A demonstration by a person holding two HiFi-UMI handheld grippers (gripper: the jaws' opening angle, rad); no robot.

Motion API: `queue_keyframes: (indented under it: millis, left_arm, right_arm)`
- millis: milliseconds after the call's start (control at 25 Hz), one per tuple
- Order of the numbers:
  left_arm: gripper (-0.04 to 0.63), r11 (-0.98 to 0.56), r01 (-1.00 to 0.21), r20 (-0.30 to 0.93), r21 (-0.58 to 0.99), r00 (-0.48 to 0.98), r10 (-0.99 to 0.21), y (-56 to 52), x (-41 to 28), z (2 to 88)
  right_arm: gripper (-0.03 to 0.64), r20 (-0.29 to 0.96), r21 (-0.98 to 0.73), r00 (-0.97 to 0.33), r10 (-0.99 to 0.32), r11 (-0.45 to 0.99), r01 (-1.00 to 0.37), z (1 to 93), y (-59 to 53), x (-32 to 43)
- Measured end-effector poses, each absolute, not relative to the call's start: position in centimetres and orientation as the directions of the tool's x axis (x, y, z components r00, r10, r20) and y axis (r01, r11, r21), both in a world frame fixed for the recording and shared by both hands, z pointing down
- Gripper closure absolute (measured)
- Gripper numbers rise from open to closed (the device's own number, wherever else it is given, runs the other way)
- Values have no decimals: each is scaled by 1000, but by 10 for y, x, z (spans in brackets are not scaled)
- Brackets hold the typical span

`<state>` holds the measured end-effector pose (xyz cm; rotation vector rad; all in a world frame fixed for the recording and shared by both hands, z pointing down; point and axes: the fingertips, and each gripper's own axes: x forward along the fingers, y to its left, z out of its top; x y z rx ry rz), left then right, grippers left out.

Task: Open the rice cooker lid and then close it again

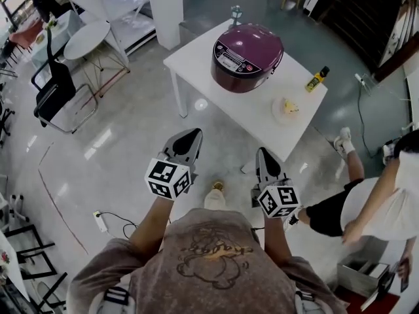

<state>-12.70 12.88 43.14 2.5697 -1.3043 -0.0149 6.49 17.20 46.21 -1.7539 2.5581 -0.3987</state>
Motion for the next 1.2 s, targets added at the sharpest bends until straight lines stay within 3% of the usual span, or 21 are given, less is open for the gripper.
queue_keyframes:
  millis: [560,1200]
  left_arm:
    - [574,-483,-847,120,223,515,-848,30,-89,424]
    - [574,-498,-837,111,227,530,-841,-50,-73,419]
  right_arm:
    - [615,111,-238,-451,-886,417,-877,454,52,112]
    - [615,126,-224,-460,-879,427,-876,453,-26,122]
